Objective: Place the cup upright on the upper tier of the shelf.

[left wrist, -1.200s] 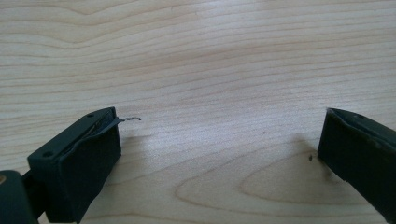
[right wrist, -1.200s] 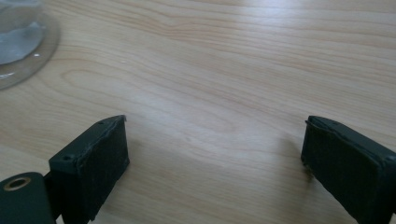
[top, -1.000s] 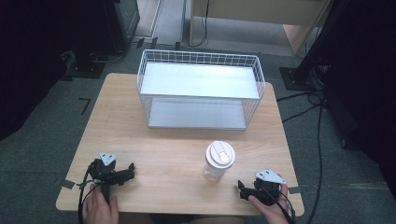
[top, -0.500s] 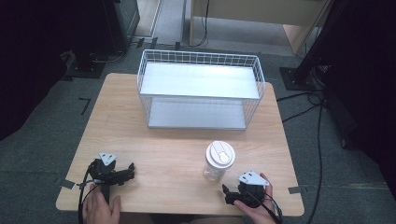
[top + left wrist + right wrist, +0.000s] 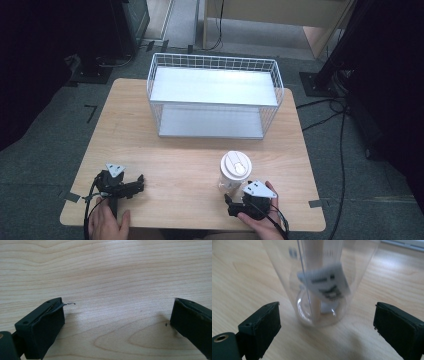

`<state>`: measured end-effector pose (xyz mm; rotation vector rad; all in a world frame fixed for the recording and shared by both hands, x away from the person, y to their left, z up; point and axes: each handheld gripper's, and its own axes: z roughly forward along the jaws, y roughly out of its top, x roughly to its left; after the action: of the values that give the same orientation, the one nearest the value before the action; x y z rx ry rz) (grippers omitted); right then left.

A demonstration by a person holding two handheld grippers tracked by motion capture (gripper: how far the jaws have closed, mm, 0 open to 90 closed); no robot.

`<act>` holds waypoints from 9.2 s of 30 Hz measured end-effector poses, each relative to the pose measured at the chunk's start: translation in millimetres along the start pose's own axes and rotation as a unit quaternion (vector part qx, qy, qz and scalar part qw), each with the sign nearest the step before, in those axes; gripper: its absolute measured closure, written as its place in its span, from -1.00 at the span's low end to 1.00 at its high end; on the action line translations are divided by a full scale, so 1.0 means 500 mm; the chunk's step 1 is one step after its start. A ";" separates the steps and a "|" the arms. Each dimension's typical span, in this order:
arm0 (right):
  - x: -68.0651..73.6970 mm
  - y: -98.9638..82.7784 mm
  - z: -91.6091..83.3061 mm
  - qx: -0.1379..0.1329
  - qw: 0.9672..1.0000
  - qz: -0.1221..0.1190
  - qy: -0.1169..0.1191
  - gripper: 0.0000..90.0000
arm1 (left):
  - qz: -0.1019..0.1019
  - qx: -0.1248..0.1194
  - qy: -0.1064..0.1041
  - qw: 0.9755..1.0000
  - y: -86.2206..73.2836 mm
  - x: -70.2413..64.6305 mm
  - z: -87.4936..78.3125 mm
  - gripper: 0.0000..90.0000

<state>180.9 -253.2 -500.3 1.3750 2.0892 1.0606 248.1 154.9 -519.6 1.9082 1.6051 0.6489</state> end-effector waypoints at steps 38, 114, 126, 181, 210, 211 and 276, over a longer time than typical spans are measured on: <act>0.038 0.094 -0.004 -0.166 0.984 0.063 -0.025 -0.71 | 0.000 0.000 0.000 1.000 0.000 0.000 0.000 -1.00; -0.020 0.430 -0.035 -0.296 0.952 0.055 -0.064 -0.66 | 0.001 0.000 0.000 1.000 0.000 0.000 0.000 -1.00; -0.032 0.519 -0.040 -0.321 0.943 0.053 -0.066 -0.66 | 0.000 0.000 0.000 1.000 0.000 0.000 0.000 -1.00; -0.070 0.637 0.107 -0.288 0.954 0.014 -0.083 -0.82 | 0.000 0.000 0.000 1.000 0.000 0.000 0.000 -1.00; -0.077 0.390 0.083 -0.237 0.969 -0.026 -0.070 -0.81 | 0.002 0.000 0.001 1.000 0.000 0.000 0.000 -1.00; -0.076 0.383 0.082 -0.236 0.969 -0.027 -0.069 -0.81 | 0.000 0.000 0.000 1.000 0.000 0.000 0.000 -1.00; -0.276 -0.044 -0.069 -0.124 0.973 0.076 -0.179 -0.80 | 0.000 0.001 -0.001 1.000 0.000 0.000 0.000 -1.00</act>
<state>202.5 -395.6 -504.6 1.4882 1.5604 1.0051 248.0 154.8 -519.5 1.9095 1.6056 0.6465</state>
